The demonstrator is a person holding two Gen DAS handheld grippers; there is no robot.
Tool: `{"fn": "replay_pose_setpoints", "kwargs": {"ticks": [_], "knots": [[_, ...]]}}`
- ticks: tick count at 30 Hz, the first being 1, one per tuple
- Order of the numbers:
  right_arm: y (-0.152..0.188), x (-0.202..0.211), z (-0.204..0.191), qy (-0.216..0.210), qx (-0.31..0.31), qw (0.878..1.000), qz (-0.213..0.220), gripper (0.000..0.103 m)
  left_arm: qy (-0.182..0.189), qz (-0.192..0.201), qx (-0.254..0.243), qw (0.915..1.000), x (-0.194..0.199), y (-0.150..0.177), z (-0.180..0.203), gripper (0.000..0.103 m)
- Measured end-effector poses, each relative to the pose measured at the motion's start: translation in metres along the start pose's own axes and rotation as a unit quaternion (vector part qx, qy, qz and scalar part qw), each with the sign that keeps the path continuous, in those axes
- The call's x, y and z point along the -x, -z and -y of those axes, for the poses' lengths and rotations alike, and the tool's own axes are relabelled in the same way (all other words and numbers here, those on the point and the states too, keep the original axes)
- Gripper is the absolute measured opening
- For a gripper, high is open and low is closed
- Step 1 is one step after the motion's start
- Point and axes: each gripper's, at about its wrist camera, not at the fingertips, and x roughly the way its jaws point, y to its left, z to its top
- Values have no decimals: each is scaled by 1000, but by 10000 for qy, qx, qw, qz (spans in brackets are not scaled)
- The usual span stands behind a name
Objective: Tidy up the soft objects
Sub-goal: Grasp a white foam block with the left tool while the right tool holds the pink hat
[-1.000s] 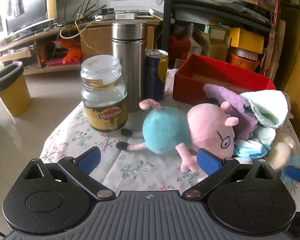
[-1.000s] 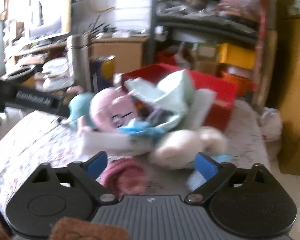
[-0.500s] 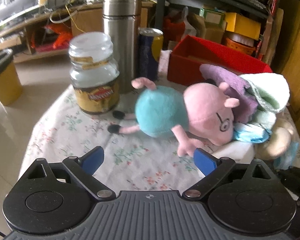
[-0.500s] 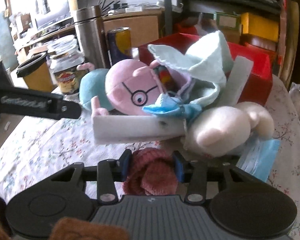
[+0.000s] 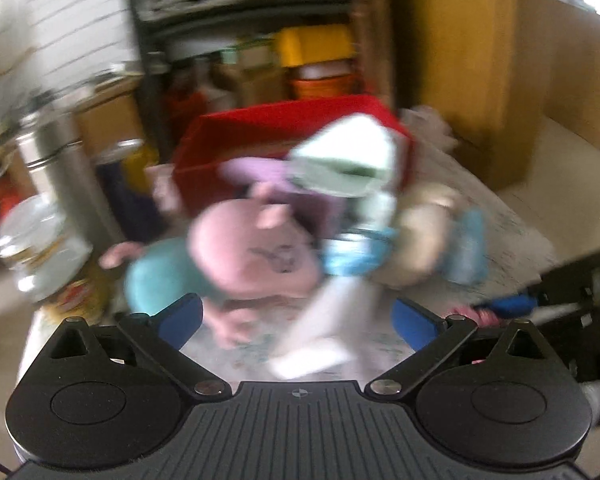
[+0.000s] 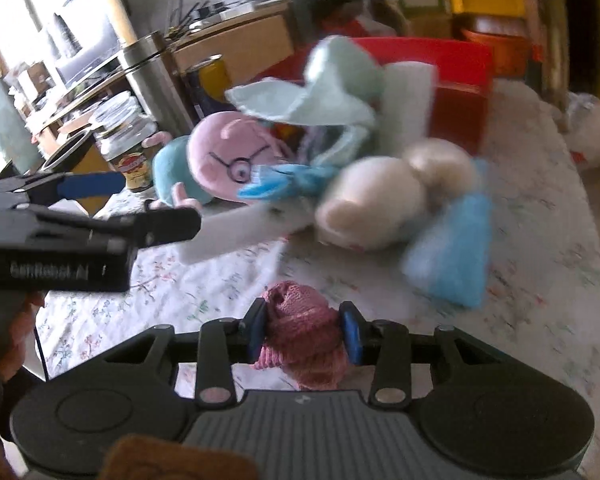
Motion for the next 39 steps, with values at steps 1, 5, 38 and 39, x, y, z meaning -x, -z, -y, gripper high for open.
{"fn": "replay_pose_setpoints", "kwargs": {"ticks": [1, 5, 38, 39], "knots": [[1, 3, 5, 22, -66, 10000, -3, 11, 153, -44, -79, 9998, -4, -1, 3, 96], [5, 8, 27, -79, -548, 9984, -67, 11, 801, -366, -248, 9958, -28, -9, 10, 95], [-16, 34, 13, -526, -601, 9963, 327, 11, 778, -1040, 1233, 9838, -5, -1, -26, 28], [-17, 35, 11, -543, -571, 9963, 339, 11, 764, -1009, 1232, 9843, -2, -2, -27, 28]]}}
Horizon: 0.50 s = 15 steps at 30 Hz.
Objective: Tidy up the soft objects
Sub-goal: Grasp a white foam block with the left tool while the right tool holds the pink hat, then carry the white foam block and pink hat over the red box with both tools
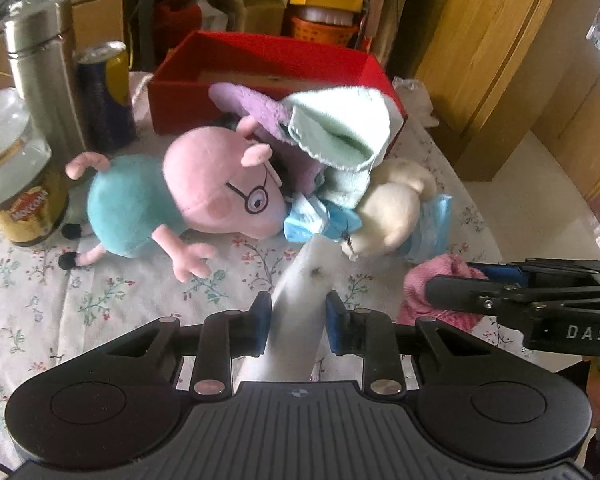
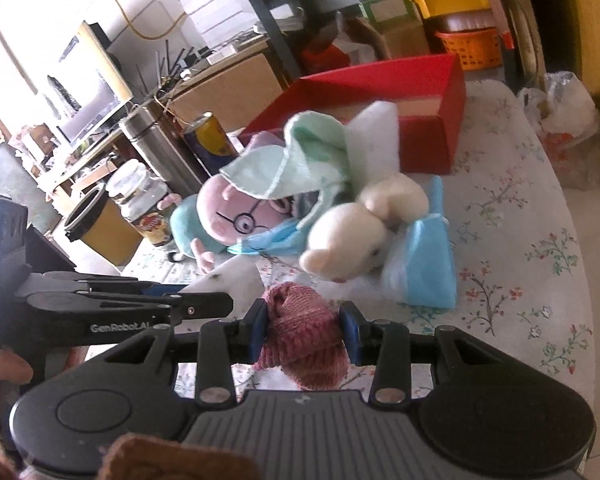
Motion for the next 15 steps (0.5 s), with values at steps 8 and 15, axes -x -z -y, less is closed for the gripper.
{"fn": "replay_pose_setpoints", "kwargs": {"ticks": [8, 15], "knots": [[-6, 14, -20, -101, 151, 9997, 183, 11, 26, 275, 89, 9996, 32, 2, 4, 28], [-13, 38, -38, -38, 220, 9984, 519, 11, 50, 701, 307, 9971, 71, -7, 7, 28]]}}
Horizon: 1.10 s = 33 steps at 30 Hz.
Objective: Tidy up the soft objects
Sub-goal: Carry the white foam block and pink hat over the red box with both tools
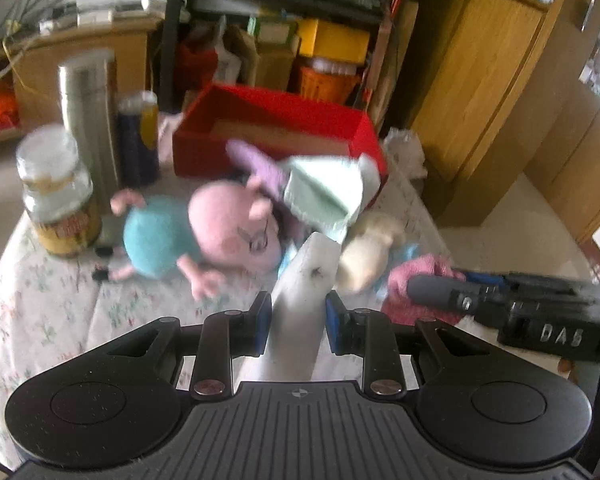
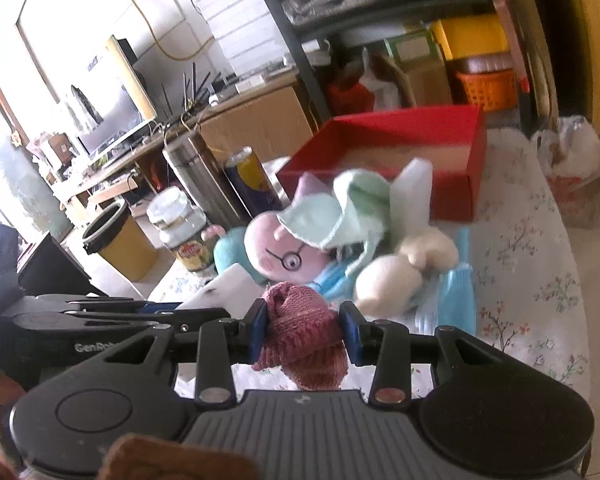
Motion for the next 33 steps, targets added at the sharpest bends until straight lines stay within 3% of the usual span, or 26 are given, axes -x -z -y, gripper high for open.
{"fn": "replay_pose_setpoints", "kwargs": {"ticks": [4, 13, 20, 26, 33], "knots": [[-6, 11, -12, 154, 151, 9996, 196, 11, 174, 393, 135, 9990, 16, -10, -1, 28], [-41, 23, -20, 189, 213, 9971, 705, 11, 278, 803, 646, 9943, 23, -38, -6, 28], [-72, 34, -16, 234, 97, 9920, 1239, 11, 531, 1402, 618, 9868, 27, -79, 8, 28], [-97, 32, -6, 483, 142, 9870, 1527, 11, 555, 1584, 632, 9838, 12, -98, 4, 29], [-116, 22, 6, 572, 77, 9858, 1575, 11, 436, 1706, 581, 9827, 2, -118, 3, 29]]}}
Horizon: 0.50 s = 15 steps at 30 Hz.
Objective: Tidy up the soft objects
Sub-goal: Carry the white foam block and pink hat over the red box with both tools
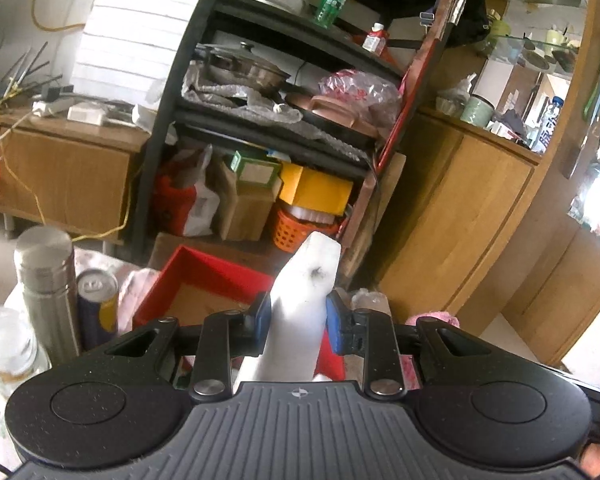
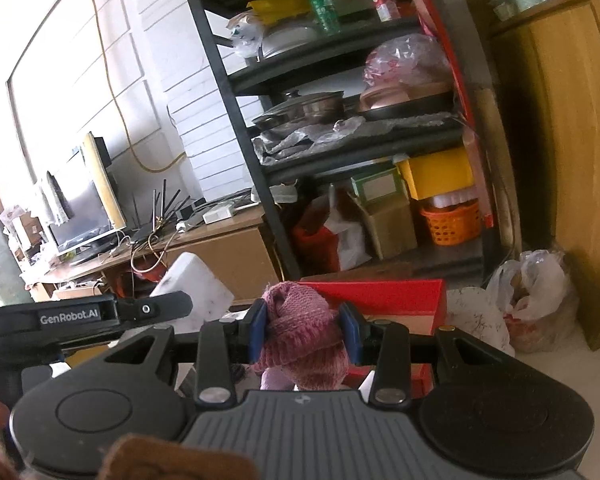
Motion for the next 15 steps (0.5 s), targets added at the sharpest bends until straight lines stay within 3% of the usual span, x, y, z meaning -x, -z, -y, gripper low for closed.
{"fn": "replay_pose_setpoints", "kwargs": {"ticks": [15], "knots": [[-21, -38, 12, 212, 45, 9997, 105, 11, -109, 84, -383, 9992, -48, -19, 12, 29]]}}
